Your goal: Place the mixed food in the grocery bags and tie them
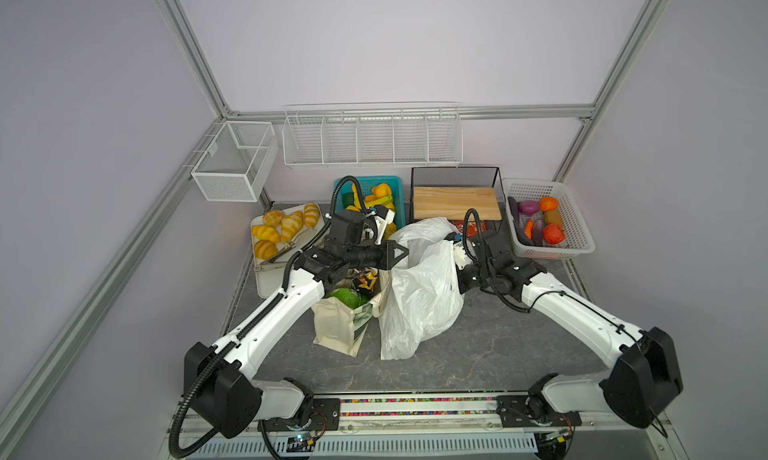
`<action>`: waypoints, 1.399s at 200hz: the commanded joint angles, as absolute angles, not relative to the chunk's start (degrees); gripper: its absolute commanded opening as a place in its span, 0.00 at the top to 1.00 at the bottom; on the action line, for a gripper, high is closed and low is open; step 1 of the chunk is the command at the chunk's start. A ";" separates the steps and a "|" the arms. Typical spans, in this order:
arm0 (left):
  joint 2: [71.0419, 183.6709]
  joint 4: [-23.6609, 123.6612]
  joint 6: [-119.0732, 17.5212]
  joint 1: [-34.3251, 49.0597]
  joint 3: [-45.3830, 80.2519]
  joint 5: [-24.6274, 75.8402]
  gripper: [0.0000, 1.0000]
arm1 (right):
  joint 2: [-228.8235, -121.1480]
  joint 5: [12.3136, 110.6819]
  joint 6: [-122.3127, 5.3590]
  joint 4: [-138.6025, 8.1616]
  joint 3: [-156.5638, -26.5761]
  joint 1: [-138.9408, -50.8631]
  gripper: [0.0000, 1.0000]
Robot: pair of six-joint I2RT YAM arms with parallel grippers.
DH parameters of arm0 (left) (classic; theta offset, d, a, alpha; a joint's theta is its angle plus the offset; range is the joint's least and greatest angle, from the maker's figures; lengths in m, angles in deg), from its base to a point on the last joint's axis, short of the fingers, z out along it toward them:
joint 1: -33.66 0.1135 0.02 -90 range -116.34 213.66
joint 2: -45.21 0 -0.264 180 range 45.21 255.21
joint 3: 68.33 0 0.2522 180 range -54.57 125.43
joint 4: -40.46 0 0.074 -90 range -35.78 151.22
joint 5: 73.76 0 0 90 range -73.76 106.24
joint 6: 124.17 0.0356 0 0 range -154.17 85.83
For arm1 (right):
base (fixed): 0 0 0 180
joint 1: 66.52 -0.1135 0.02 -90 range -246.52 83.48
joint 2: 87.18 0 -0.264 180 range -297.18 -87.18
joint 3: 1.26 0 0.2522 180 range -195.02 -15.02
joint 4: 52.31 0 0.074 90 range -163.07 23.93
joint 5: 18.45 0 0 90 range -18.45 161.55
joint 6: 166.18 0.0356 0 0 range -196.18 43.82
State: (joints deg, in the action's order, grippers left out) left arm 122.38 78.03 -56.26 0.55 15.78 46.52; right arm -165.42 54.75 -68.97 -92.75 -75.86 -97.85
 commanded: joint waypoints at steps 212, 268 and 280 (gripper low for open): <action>122.58 77.69 -61.34 3.56 15.84 45.06 1.00 | -149.07 72.87 -57.54 -91.76 -76.71 -63.76 0.02; 121.11 76.25 -61.67 3.51 15.22 46.29 1.00 | -176.02 82.05 -60.41 -89.83 -92.89 -53.59 0.04; 120.90 76.11 -61.59 3.51 15.14 46.33 1.00 | -181.30 83.39 -60.79 -89.16 -96.00 -52.82 0.06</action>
